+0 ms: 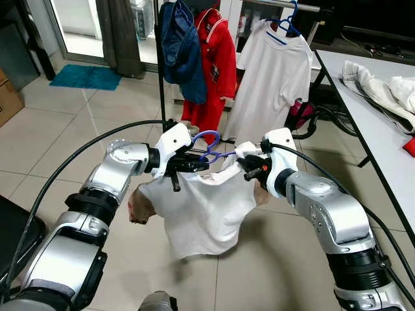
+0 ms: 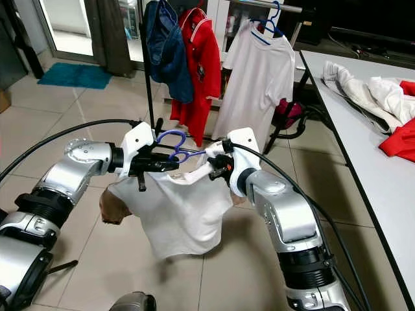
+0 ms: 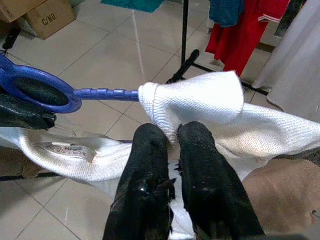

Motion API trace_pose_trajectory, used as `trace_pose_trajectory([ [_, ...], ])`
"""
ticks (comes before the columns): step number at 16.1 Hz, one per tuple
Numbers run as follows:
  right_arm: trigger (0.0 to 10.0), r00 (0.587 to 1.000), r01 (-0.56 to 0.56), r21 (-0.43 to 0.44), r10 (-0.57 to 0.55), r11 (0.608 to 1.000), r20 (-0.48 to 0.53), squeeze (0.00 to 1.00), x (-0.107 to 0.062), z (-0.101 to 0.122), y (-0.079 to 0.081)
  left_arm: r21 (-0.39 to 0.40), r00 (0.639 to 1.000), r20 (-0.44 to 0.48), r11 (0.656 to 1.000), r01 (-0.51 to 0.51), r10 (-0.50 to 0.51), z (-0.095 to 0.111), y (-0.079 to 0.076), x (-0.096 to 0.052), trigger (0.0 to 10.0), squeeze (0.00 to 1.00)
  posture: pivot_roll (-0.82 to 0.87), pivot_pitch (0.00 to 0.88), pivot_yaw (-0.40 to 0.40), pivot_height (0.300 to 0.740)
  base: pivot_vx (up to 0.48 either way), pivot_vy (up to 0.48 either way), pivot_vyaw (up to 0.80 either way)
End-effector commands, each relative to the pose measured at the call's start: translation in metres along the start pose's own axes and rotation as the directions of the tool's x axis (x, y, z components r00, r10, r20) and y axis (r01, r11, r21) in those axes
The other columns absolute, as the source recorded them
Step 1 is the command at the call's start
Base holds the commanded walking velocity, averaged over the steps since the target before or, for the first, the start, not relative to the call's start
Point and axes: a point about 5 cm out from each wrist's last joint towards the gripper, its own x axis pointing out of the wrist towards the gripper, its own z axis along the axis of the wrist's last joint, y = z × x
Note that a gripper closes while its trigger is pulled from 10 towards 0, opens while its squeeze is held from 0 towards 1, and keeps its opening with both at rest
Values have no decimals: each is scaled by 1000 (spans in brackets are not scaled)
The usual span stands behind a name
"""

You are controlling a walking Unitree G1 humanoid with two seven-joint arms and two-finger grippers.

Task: Hang hanger

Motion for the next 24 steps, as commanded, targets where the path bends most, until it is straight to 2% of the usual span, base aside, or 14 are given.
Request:
trace_pose_trajectory([
  [1, 0, 1000, 24, 4, -24, 1000, 1, 0, -1, 3, -5, 29, 1000, 21, 1000, 5, -5, 8, 0, 1, 0, 0, 59, 0, -46, 740, 0, 0, 0],
  [8, 0, 1000, -2, 6, 2, 1000, 23, 0, -2, 6, -3, 23, 1000, 5, 999, -30, 29, 6, 2, 1, 0, 0, 58, 0, -47, 740, 0, 0, 0],
  [11, 0, 997, -41, 10, 40, 999, 59, 0, -5, 14, 0, 35, 998, -37, 998, -55, 57, 1, 4, 0, 0, 0, 58, 0, -47, 740, 0, 0, 0],
  [12, 0, 995, -59, 13, 58, 998, 76, 0, -6, 18, 3, 48, 996, -78, 998, -47, 51, -5, 3, 0, 0, 0, 58, 0, -45, 740, 0, 0, 0],
  [16, 0, 990, -94, 21, 92, 995, 106, 0, -7, 26, 9, 57, 989, -144, 998, -18, 26, -17, -2, 3, 0, 0, 55, 0, -41, 740, 0, 0, 0],
  [22, 0, 997, -44, 31, 42, 999, 72, 0, -5, 20, 3, 116, 988, -145, 990, 74, -57, -12, -11, 8, 0, 0, 57, 0, -39, 740, 0, 0, 0],
  [23, 10000, 999, -15, 2, 15, 1000, 42, 0, -4, 16, 0, 122, 988, -140, 989, 86, -69, -11, -11, 8, 0, 0, 58, 0, -38, 740, 0, 0, 0],
  [24, 10000, 999, -11, -6, 11, 1000, 37, 0, -3, 15, 0, 122, 988, -138, 988, 91, -74, -10, -11, 8, 0, 0, 58, 0, -38, 740, 0, 0, 0],
])
